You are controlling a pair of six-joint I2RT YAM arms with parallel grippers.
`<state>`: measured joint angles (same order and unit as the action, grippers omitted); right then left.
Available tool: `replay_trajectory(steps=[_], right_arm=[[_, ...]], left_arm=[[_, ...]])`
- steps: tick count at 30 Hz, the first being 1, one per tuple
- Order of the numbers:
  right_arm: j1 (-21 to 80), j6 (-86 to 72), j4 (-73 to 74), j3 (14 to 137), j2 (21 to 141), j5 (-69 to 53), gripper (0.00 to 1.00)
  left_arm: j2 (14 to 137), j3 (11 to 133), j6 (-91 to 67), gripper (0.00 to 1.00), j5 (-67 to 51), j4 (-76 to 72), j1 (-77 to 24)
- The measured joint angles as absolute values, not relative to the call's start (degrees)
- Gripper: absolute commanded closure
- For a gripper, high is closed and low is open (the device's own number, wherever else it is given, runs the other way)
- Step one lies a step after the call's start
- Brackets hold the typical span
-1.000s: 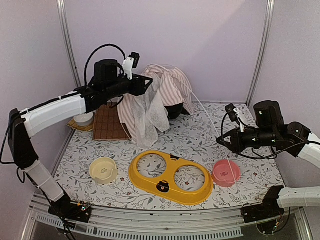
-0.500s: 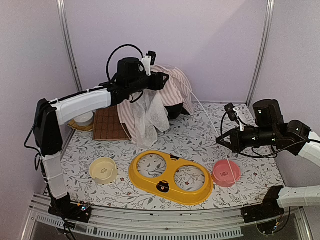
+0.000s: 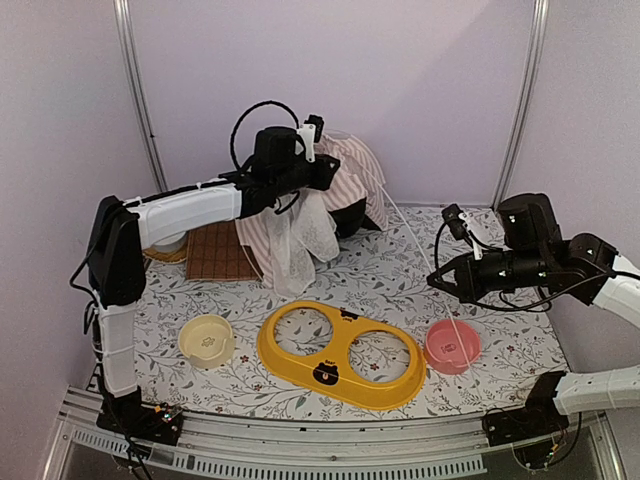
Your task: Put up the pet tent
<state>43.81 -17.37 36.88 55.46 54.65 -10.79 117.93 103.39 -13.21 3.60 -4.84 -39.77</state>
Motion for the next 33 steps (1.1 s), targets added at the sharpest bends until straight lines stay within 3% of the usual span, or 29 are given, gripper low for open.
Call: replay_trajectory(steps=[6, 14, 22, 33], right_arm=[[45.1, -19.0, 36.9, 56.2, 56.8, -10.5, 1.0], [47.4, -23.5, 35.4, 56.8, 61.9, -9.6, 1.0], [49.5, -26.3, 28.8, 56.8, 67.5, -9.4, 1.0], [53.5, -28.8, 19.0, 56.5, 73.2, -5.4, 1.0]], left_arm=[[117.5, 101.5, -11.3, 1.0, 4.6, -6.7, -40.3], [105.7, 80.5, -6.1, 1.0, 0.0, -18.4, -45.8], [99.4, 67.3, -3.2, 1.0, -6.6, -24.5, -48.7], [97.8, 61.3, -2.4, 1.0, -12.5, -26.1, -48.6]])
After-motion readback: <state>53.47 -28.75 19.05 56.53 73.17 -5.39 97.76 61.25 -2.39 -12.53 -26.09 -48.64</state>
